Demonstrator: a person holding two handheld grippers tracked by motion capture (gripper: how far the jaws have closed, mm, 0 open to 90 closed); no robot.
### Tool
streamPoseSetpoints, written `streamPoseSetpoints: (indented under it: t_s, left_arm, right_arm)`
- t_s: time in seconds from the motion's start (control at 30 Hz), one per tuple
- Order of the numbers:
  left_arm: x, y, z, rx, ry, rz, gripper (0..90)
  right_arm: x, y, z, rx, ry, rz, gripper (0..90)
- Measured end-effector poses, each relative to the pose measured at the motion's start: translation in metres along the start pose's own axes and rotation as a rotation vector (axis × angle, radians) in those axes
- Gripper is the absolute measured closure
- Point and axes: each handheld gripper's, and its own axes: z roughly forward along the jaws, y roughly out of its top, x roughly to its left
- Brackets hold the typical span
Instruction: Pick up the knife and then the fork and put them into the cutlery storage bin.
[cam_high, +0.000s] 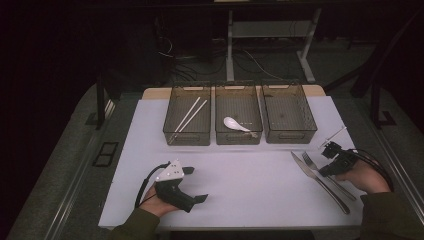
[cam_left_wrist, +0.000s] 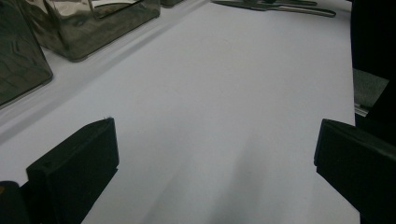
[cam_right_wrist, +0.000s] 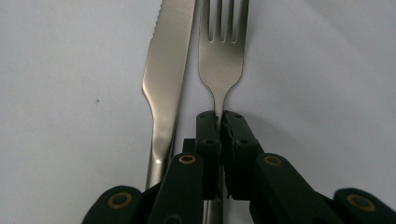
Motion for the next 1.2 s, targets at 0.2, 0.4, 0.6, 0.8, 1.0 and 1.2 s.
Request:
streamPoseSetpoints:
  t_s: [0.2, 0.4, 0.6, 0.8, 1.0, 1.2]
  left_arm:
    - [0.0, 0.0, 0.0, 0.002, -0.001, -0.001, 0.0]
    - [0.0, 0.0, 0.0, 0.0, 0.001, 0.001, 0.0]
    - [0.0, 0.0, 0.0, -0.002, 0.003, 0.001, 0.0]
    - [0.001, 0.0, -0.001, -0.001, 0.008, 0.0, 0.0]
    - [0.002, 0.001, -0.001, -0.009, 0.016, 0.007, 0.0]
    - [0.006, 0.001, -0.003, -0.026, 0.026, 0.005, 0.0]
  right_arm:
    - [-0.008, -0.006, -0.014, -0.1, 0.009, 0.037, 85.2]
    - [-0.012, -0.011, -0.028, -0.235, 0.029, 0.056, 85.4]
    - [-0.015, -0.016, -0.046, -0.39, 0.045, 0.083, 85.8]
    - [-0.018, -0.018, -0.055, -0.496, 0.062, 0.11, 85.9]
    - [-0.021, -0.014, -0.06, -0.566, 0.076, 0.129, 85.9]
    - [-0.021, 0.0, -0.07, -0.614, 0.072, 0.131, 85.9]
